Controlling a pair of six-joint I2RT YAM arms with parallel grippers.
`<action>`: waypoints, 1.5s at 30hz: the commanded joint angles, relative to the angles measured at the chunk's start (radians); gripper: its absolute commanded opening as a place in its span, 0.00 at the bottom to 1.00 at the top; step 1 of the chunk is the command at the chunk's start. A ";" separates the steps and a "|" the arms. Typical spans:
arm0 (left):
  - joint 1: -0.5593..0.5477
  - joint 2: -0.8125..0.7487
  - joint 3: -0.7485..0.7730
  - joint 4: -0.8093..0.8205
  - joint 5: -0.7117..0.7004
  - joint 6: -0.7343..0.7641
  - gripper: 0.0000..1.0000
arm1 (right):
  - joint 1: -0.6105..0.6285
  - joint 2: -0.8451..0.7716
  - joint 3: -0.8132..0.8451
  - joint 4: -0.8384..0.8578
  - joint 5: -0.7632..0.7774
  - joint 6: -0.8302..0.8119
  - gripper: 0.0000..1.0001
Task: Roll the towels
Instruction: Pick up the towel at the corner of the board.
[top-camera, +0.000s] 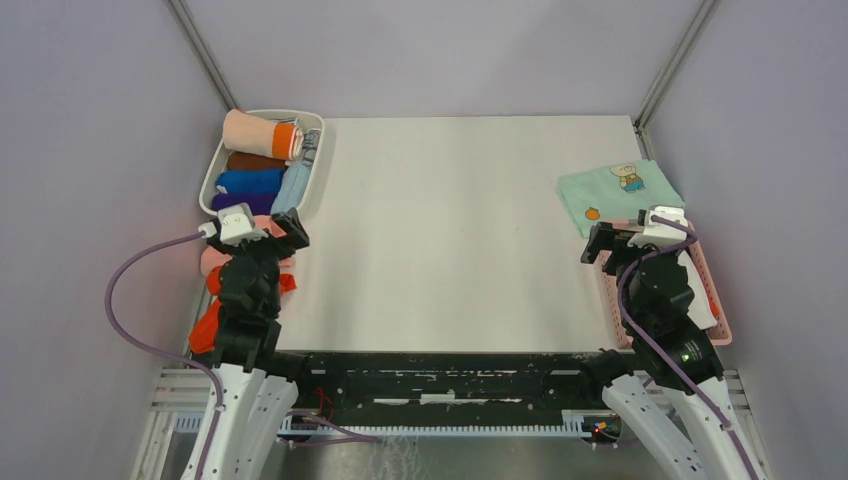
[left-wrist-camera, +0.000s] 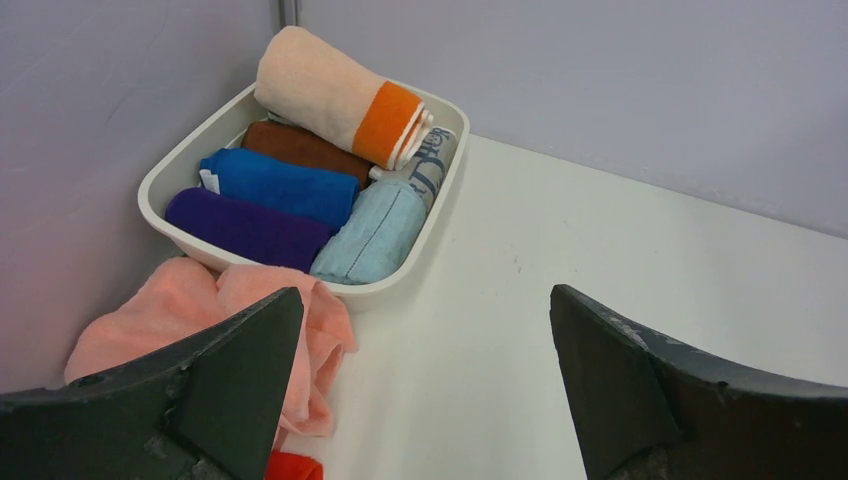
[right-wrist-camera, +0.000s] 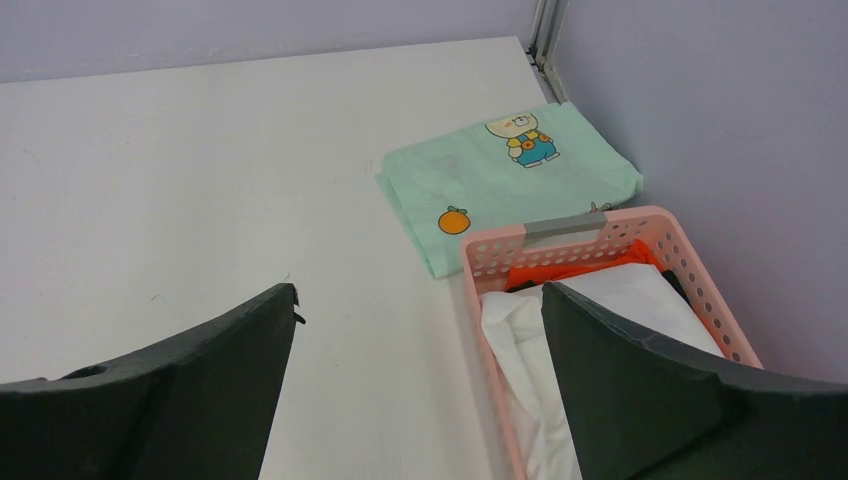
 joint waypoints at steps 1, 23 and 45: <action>0.007 0.014 0.006 0.066 -0.001 0.008 0.99 | 0.007 -0.010 -0.003 0.071 0.034 -0.012 1.00; 0.008 0.251 0.143 -0.251 -0.372 -0.168 0.99 | 0.008 -0.039 -0.016 0.077 -0.014 0.018 1.00; 0.269 1.110 0.475 -0.312 -0.254 -0.134 0.60 | 0.008 -0.132 -0.043 0.097 -0.035 0.006 1.00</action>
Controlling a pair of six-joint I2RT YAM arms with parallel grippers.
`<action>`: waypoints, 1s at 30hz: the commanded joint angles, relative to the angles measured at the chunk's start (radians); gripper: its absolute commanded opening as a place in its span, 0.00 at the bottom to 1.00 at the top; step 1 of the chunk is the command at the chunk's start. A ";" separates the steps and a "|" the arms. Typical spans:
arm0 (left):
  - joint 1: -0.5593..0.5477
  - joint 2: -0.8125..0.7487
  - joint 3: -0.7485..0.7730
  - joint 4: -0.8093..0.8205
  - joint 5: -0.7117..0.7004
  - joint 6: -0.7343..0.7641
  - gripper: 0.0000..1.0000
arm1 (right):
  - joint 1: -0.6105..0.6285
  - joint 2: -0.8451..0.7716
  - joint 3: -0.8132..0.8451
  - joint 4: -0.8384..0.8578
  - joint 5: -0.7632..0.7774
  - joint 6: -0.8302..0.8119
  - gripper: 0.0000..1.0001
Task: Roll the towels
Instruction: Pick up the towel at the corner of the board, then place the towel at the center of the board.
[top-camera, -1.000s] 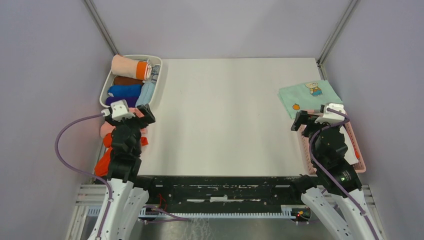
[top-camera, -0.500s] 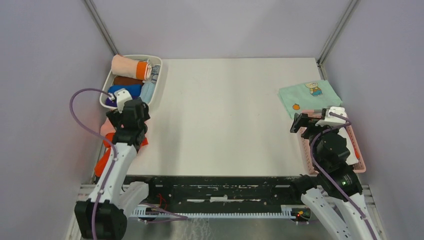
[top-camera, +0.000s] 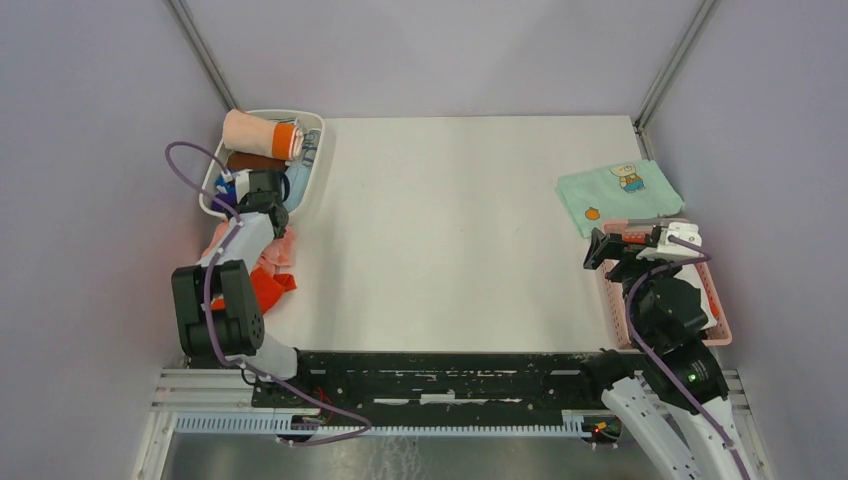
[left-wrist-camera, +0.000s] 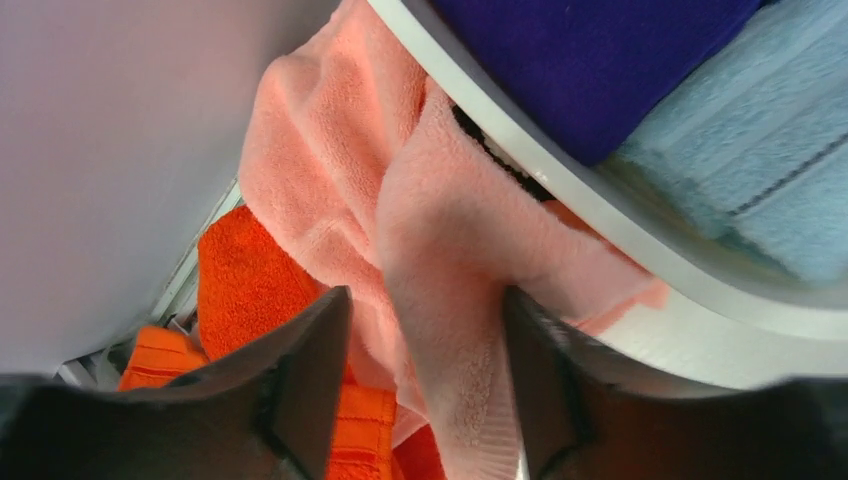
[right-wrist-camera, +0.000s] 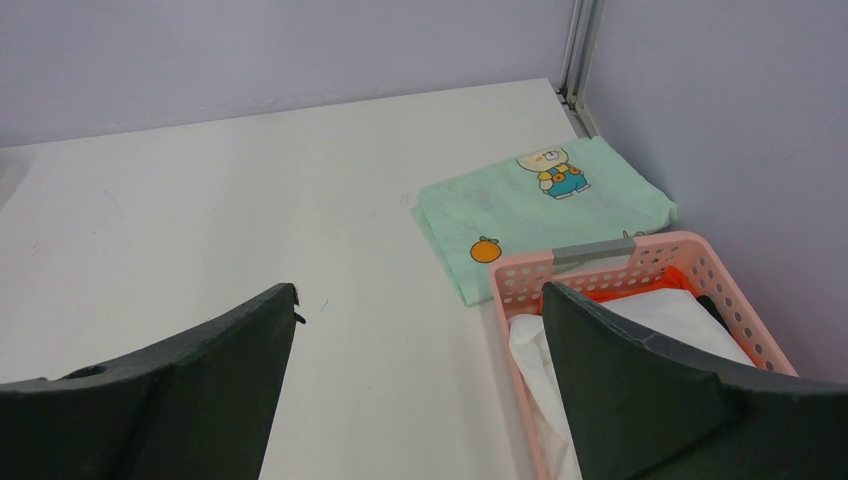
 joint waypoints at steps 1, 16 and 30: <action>0.019 0.021 0.056 -0.008 0.043 -0.016 0.51 | 0.004 -0.020 -0.003 0.046 0.017 -0.008 1.00; -0.165 -0.288 0.322 -0.183 0.360 -0.075 0.03 | 0.003 -0.006 -0.001 0.054 0.004 -0.001 1.00; -0.652 0.026 0.803 -0.094 0.677 -0.092 0.08 | 0.003 0.022 0.019 0.038 -0.014 0.006 1.00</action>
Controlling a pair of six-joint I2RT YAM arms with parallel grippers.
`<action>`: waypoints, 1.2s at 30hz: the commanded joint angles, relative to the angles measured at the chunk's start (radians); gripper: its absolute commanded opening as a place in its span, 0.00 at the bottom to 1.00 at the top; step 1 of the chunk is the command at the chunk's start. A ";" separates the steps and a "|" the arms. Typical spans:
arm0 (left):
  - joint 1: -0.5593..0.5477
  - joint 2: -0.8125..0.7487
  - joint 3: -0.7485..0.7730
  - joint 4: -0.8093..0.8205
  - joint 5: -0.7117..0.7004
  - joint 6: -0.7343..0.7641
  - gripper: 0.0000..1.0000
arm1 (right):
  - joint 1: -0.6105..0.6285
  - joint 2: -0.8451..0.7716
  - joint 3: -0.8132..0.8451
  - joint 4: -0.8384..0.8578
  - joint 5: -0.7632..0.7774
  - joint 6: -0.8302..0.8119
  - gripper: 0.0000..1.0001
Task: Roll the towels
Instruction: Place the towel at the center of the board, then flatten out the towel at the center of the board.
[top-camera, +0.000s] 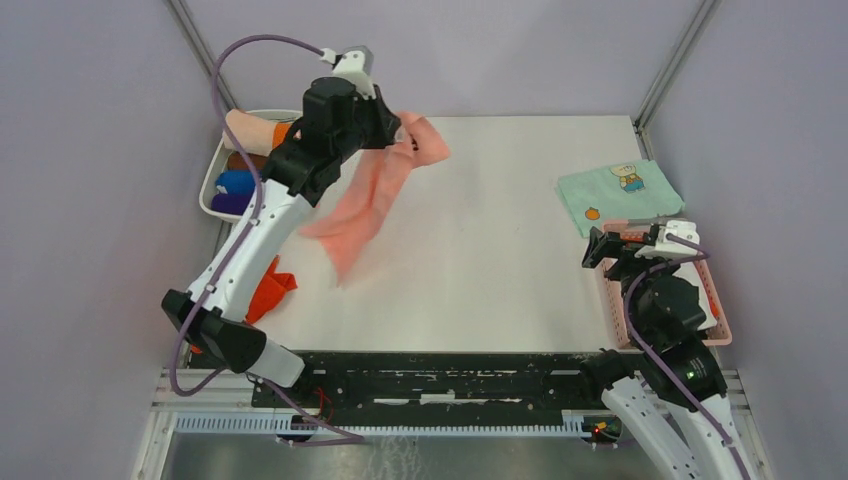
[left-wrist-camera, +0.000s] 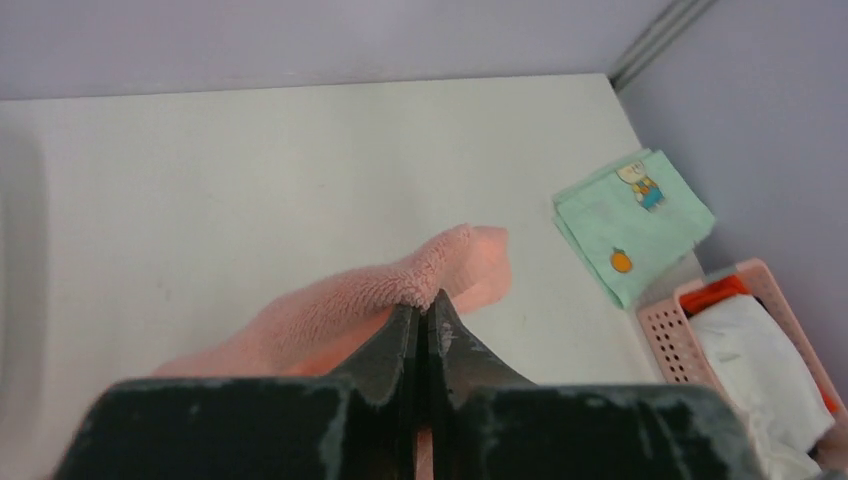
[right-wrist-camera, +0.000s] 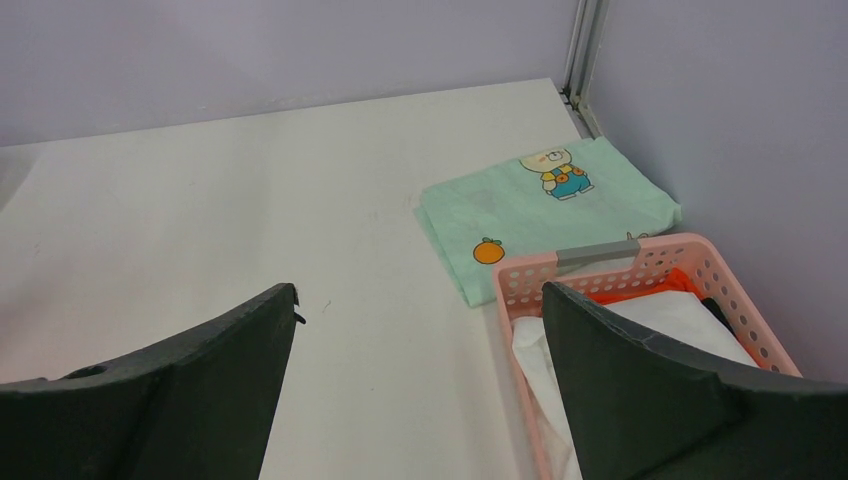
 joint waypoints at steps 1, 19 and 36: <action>-0.091 0.093 0.062 0.062 0.143 -0.015 0.16 | 0.003 0.026 0.028 0.021 -0.018 0.005 1.00; -0.233 -0.065 -0.606 0.227 -0.064 -0.159 0.82 | 0.004 0.290 0.065 -0.008 -0.187 0.141 1.00; -0.226 0.094 -0.789 0.196 -0.213 -0.240 0.59 | 0.003 0.553 0.062 0.006 -0.273 0.191 1.00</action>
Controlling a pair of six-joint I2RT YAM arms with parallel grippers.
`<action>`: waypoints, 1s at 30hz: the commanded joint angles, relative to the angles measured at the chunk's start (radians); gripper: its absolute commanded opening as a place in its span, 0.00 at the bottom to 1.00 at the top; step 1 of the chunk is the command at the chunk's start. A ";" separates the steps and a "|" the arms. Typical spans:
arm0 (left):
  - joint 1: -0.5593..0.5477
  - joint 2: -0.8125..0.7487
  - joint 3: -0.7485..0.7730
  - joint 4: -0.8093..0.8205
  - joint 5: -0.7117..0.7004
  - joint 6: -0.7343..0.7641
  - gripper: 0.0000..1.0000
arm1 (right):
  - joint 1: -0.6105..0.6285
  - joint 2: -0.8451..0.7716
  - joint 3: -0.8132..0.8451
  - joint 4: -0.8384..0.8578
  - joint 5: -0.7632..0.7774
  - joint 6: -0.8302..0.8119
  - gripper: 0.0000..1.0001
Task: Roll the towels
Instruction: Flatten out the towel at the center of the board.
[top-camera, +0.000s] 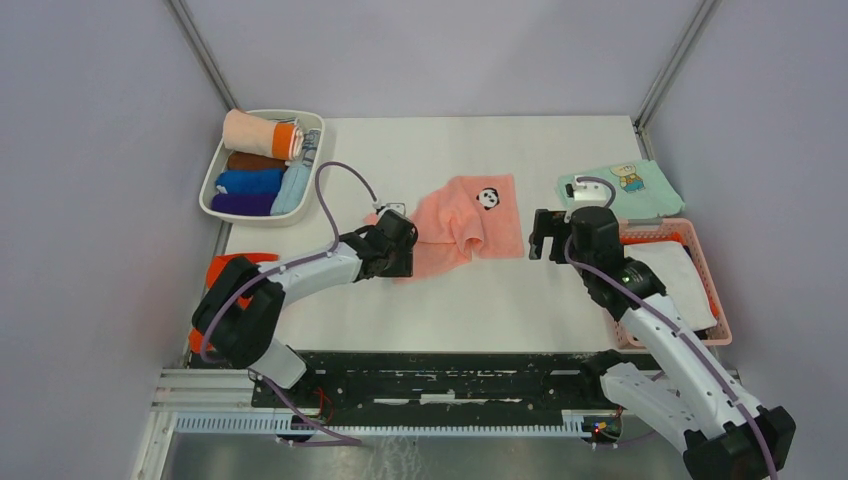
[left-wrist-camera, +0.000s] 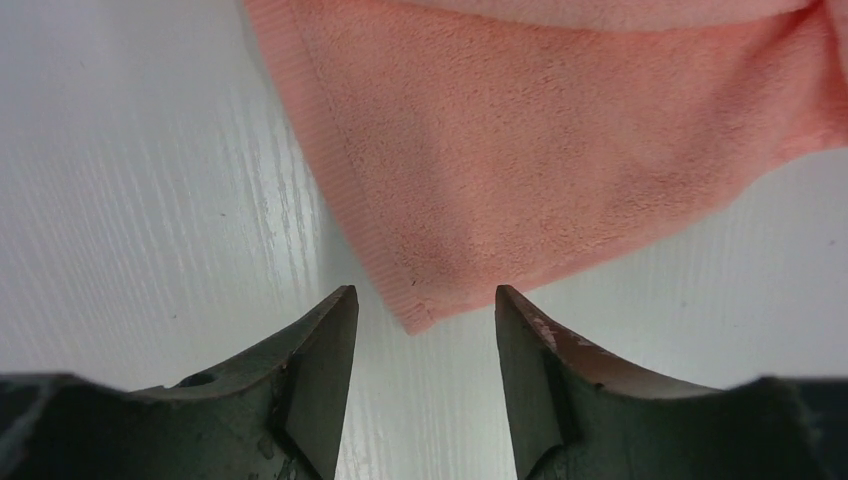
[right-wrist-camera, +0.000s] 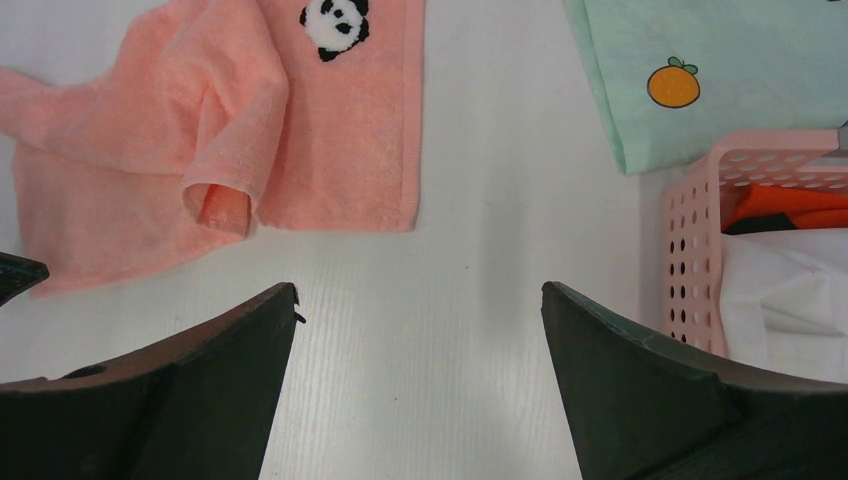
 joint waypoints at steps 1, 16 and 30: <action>-0.004 0.049 0.055 -0.016 -0.072 -0.038 0.57 | 0.003 0.020 0.017 0.042 -0.015 0.023 1.00; -0.043 0.172 0.076 -0.107 -0.091 -0.090 0.43 | 0.003 0.078 0.017 0.047 -0.021 0.039 0.99; -0.043 0.056 -0.012 -0.171 -0.257 -0.089 0.10 | 0.003 0.345 0.136 -0.007 0.023 0.098 0.89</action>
